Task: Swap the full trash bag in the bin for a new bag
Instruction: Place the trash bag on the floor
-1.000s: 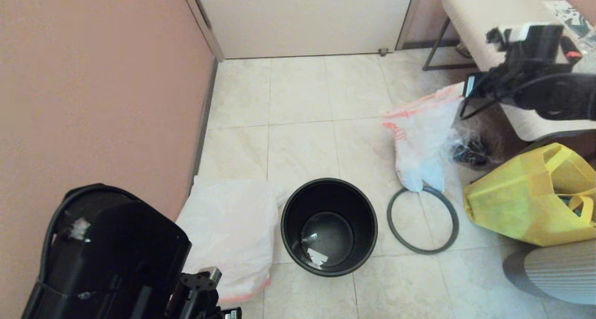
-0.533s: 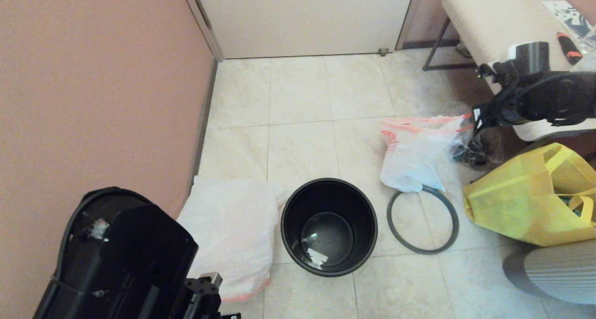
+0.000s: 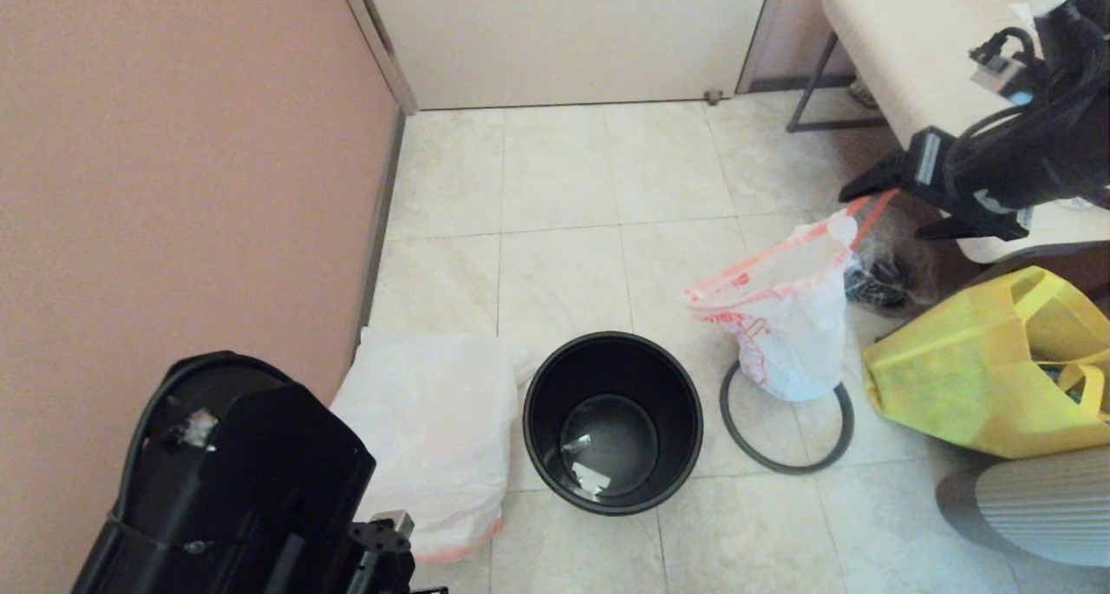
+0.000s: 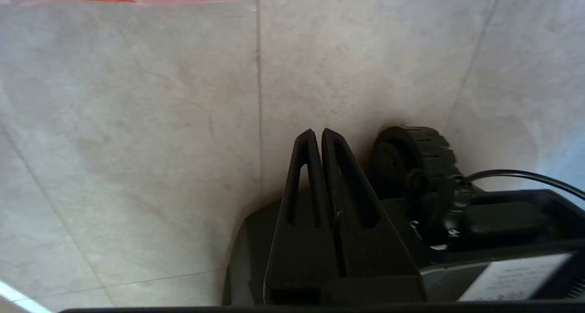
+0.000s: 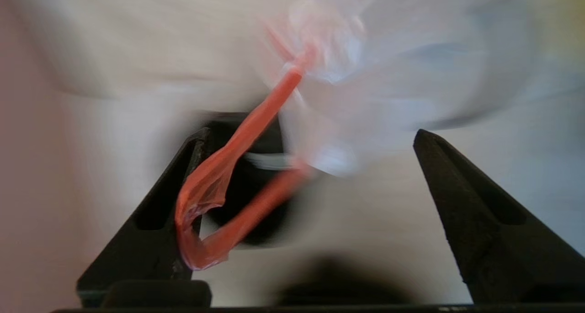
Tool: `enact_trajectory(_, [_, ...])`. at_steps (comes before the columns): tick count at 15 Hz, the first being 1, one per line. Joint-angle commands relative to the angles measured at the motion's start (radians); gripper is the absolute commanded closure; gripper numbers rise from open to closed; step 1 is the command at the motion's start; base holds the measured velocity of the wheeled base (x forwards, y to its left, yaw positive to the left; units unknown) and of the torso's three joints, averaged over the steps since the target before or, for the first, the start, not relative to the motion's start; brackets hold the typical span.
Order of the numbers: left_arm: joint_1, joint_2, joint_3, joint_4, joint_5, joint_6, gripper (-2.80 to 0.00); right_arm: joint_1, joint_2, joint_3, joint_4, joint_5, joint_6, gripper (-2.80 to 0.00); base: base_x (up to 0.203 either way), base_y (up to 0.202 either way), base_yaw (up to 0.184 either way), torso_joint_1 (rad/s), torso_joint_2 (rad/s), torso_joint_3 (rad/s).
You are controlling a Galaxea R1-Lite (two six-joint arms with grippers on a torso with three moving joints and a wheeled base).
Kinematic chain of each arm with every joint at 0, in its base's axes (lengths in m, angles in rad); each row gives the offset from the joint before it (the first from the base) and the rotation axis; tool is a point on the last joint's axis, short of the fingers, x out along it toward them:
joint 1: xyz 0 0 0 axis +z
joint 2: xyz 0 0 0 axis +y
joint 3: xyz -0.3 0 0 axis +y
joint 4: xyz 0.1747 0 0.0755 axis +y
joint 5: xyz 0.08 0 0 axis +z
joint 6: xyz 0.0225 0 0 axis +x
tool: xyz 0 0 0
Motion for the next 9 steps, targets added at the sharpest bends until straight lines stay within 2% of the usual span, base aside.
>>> enact_trajectory(1, [-0.010, 0.014, 0.038, -0.008, 0.015, -0.003, 0.00, -0.023, -0.016, 0.006, -0.030, 0.130, 0.160, -2.80, 0.000, 0.000, 0.000, 0.000, 0.00, 0.000])
enact_trajectory(3, [-0.010, 0.015, 0.037, -0.008, 0.017, -0.005, 0.00, -0.060, 0.025, -0.052, -0.064, 0.172, 0.192, -2.80, 0.000, 0.000, 0.000, 0.000, 0.00, 0.000])
enact_trajectory(4, [-0.010, 0.015, 0.037, -0.008, 0.017, -0.003, 0.00, -0.085, 0.033, -0.068, -0.099, 0.239, 0.201, -2.80, 0.000, 0.000, 0.000, 0.000, 0.00, 0.000])
enact_trajectory(8, [-0.010, 0.015, 0.037, -0.008, 0.018, -0.003, 0.00, -0.180, 0.063, -0.089, -0.427, 0.429, 0.214, -2.80, 0.000, 0.000, 0.000, 0.000, 0.00, 0.000])
enact_trajectory(9, [-0.010, 0.015, 0.037, -0.008, 0.018, -0.003, 0.00, -0.197, 0.064, -0.090, -0.485, 0.504, 0.249, -2.80, 0.000, 0.000, 0.000, 0.000, 0.00, 0.000])
